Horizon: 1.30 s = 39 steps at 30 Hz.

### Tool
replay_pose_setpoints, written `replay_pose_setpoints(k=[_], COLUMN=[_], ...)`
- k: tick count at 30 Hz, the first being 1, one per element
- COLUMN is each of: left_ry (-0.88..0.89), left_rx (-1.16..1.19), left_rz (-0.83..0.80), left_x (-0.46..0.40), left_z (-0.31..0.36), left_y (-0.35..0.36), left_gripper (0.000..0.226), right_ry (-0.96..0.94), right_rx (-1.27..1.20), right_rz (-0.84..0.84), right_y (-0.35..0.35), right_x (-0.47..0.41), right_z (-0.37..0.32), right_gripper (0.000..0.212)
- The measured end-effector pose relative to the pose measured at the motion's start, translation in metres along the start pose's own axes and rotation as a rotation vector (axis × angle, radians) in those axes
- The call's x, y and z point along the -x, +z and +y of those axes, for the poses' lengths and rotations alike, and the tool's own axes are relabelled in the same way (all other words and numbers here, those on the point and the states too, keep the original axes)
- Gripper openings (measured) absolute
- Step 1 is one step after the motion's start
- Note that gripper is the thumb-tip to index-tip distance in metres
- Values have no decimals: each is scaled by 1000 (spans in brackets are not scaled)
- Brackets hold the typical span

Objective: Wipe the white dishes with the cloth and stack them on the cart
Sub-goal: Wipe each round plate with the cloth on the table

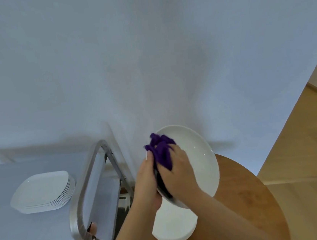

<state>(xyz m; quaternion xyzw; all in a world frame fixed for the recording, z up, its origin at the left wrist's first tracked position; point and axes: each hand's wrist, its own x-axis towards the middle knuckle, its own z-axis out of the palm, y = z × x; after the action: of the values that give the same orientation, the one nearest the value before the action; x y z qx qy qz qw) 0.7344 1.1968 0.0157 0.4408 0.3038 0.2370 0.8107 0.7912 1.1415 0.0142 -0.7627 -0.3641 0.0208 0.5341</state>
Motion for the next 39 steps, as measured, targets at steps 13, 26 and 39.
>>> replay_pose_setpoints(k=[13,26,39], left_ry=[-173,-558,-496], left_rx=[-107,-103,19], left_rz=[109,365,296], left_x=[7,-17,-52], left_z=[-36,-118,-149], left_y=[-43,-70,-116], left_gripper=[58,36,53], right_ry=[266,301,684], right_rx=[223,165,420], right_rz=[-151,-424,-261], right_y=[-20,39,-30], right_x=[56,109,91], right_z=[91,116,253], right_gripper=[30,56,12])
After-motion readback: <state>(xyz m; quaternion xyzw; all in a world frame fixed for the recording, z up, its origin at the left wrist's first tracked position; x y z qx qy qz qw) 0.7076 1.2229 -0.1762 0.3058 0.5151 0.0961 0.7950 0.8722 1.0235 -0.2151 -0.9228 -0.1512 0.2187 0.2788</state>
